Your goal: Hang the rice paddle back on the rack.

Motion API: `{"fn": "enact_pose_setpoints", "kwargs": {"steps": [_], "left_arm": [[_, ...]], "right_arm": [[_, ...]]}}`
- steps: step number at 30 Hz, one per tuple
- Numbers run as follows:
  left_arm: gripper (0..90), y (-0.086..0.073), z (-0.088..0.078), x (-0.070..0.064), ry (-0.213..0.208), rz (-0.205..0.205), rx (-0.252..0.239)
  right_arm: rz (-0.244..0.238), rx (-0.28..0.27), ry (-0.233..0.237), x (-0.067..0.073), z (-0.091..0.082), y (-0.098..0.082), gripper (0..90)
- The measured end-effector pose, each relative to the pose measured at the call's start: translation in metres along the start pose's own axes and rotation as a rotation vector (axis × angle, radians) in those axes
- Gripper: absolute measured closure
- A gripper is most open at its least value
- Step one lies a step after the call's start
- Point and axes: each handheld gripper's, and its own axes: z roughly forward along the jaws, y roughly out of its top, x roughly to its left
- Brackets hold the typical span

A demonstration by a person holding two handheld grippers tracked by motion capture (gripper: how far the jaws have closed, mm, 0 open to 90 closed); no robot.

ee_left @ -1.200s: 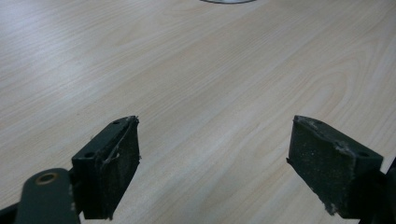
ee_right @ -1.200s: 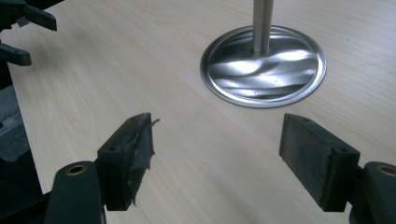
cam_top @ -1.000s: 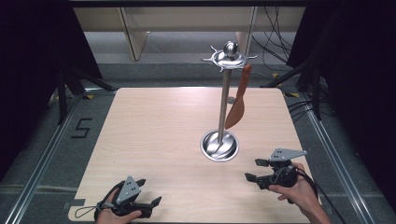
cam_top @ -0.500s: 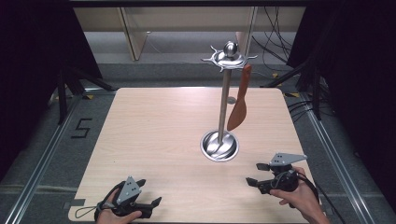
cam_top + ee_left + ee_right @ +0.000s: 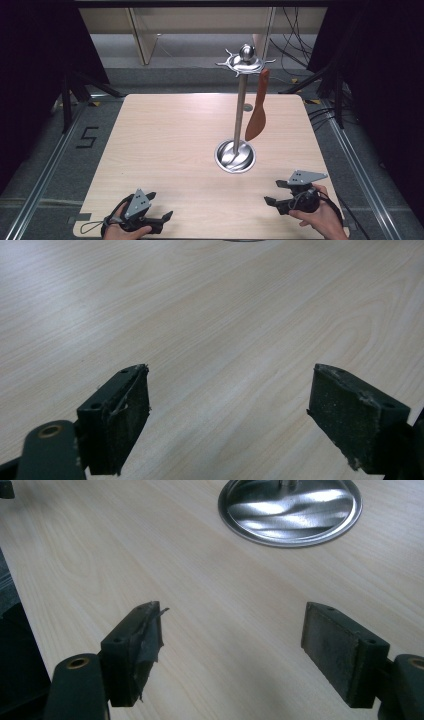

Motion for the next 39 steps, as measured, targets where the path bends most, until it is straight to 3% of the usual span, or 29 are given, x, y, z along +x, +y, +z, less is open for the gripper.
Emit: {"fn": "enact_pose_setpoints", "kwargs": {"steps": [1,3,4,6,13,14,15,16,17,18,19,20,21,22,25,26,27,28,32,38,39], "left_arm": [[15.8,0.000,0.000,0.000,0.000,-0.003,-0.001],[15.8,0.000,0.000,0.000,-0.001,-0.006,-0.008],[15.8,0.000,-0.002,0.002,0.000,0.023,0.018],[15.8,0.000,-0.001,0.001,0.001,0.018,0.013],[15.8,0.000,0.000,0.000,-0.001,-0.006,-0.011],[15.8,0.001,0.000,0.001,-0.002,0.016,-0.014],[15.8,0.001,0.000,0.001,-0.001,0.020,-0.016],[15.8,0.000,0.000,-0.001,-0.001,-0.008,-0.013],[15.8,0.000,0.000,-0.001,-0.001,-0.008,-0.013],[15.8,0.000,0.000,0.000,-0.001,-0.006,-0.011],[15.8,0.000,0.000,-0.001,-0.001,-0.008,-0.012],[15.8,0.001,0.000,0.001,-0.001,0.021,-0.014],[15.8,0.001,0.000,0.001,-0.001,0.021,-0.014],[15.8,0.001,0.000,0.001,-0.001,0.022,-0.013],[15.8,0.001,0.000,0.001,-0.001,0.022,-0.014],[15.8,0.001,0.000,0.001,-0.001,0.022,-0.014],[15.8,0.001,0.000,0.001,-0.001,0.022,-0.013],[15.8,0.001,0.000,0.001,-0.001,0.022,-0.013],[15.8,0.001,0.000,0.001,0.000,0.027,-0.011],[15.8,0.001,0.000,0.002,0.002,0.034,-0.001],[15.9,0.001,0.000,0.002,0.003,0.037,0.000]], "right_arm": [[0.039,0.023,0.010,0.003,-0.002,-0.001,25.2],[0.023,0.007,-0.001,0.002,-0.002,-0.003,25.2],[-0.002,0.009,-0.002,0.000,-0.002,-0.003,25.2],[0.018,0.010,-0.008,0.002,-0.004,-0.006,25.1],[0.007,0.004,-0.024,0.002,-0.007,-0.010,25.2],[0.042,0.020,-0.021,0.005,-0.009,-0.012,25.2],[0.042,0.020,-0.021,0.005,-0.009,-0.012,25.2],[0.051,0.017,-0.025,0.006,-0.009,-0.014,25.2],[0.051,0.017,-0.025,0.006,-0.009,-0.014,25.2],[0.022,0.012,-0.027,0.004,-0.010,-0.015,25.2],[0.033,0.012,-0.027,0.004,-0.010,-0.016,25.2],[0.039,0.011,-0.028,0.005,-0.011,-0.017,25.2],[0.011,0.010,-0.032,0.003,-0.011,-0.017,25.2],[0.035,0.009,-0.026,0.005,-0.011,-0.018,25.2],[0.016,0.009,-0.033,0.003,-0.011,-0.018,25.2],[0.020,0.019,0.004,0.002,-0.010,-0.018,25.2],[0.020,0.019,0.004,0.002,-0.010,-0.018,25.2],[0.051,0.018,0.001,0.004,-0.010,-0.018,25.2],[0.036,0.012,-0.040,0.001,-0.012,-0.019,25.2],[0.024,-0.003,-0.045,0.000,-0.011,-0.018,25.3],[0.059,0.000,-0.043,0.003,-0.012,-0.018,25.5]]}}
